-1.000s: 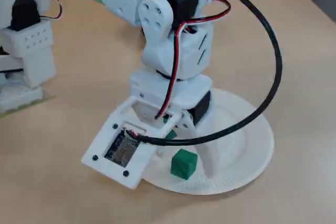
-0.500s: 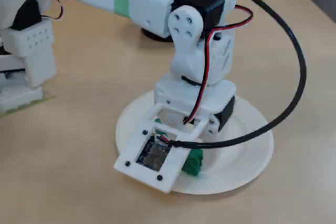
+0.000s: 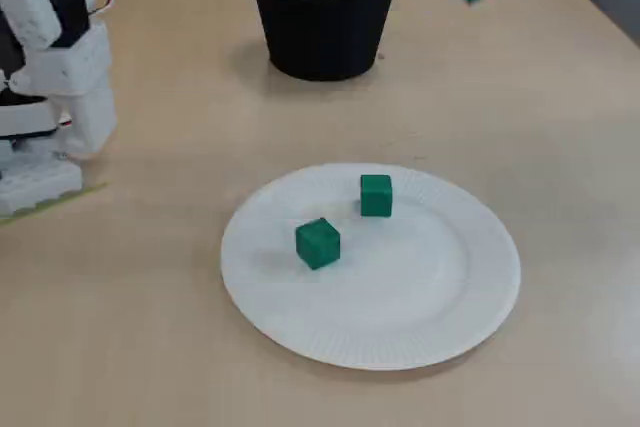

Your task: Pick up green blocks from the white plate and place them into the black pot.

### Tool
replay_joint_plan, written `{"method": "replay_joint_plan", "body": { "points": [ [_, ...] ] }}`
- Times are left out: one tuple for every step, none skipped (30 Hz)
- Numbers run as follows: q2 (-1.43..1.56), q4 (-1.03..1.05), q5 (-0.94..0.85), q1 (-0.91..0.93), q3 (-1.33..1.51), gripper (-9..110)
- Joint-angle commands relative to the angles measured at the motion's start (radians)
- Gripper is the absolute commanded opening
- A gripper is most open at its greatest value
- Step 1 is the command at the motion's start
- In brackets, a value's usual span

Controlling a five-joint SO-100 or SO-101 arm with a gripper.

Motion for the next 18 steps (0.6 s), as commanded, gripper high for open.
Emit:
{"method": "replay_joint_plan", "body": {
  "points": [
    [0.195, -0.097, 0.0, -0.229, 0.121, -2],
    [0.216, -0.14, -0.011, -0.301, 0.15, -2],
    [0.232, -0.186, -0.015, -0.368, 0.181, -2],
    [0.242, -0.235, -0.021, -0.431, 0.215, -2],
    [0.247, -0.278, -0.028, -0.488, 0.244, -2],
    [0.245, -0.311, -0.031, -0.535, 0.27, -2],
    [0.241, -0.342, -0.034, -0.575, 0.299, -2],
    [0.239, -0.376, -0.038, -0.611, 0.331, -2],
    [0.239, -0.411, -0.043, -0.638, 0.367, -2],
    [0.239, -0.442, -0.043, -0.66, 0.402, -2],
    [0.239, -0.468, -0.044, -0.676, 0.436, -2],
    [0.239, -0.486, -0.044, -0.689, 0.466, -2],
    [0.238, -0.502, -0.043, -0.696, 0.497, -2],
    [0.236, -0.523, -0.041, -0.703, 0.532, -2],
    [0.236, -0.545, -0.041, -0.707, 0.566, -2],
    [0.235, -0.561, -0.041, -0.71, 0.595, -2],
    [0.232, -0.575, -0.041, -0.712, 0.62, -2],
    [0.227, -0.584, -0.044, -0.713, 0.637, -2]
  ]
}}
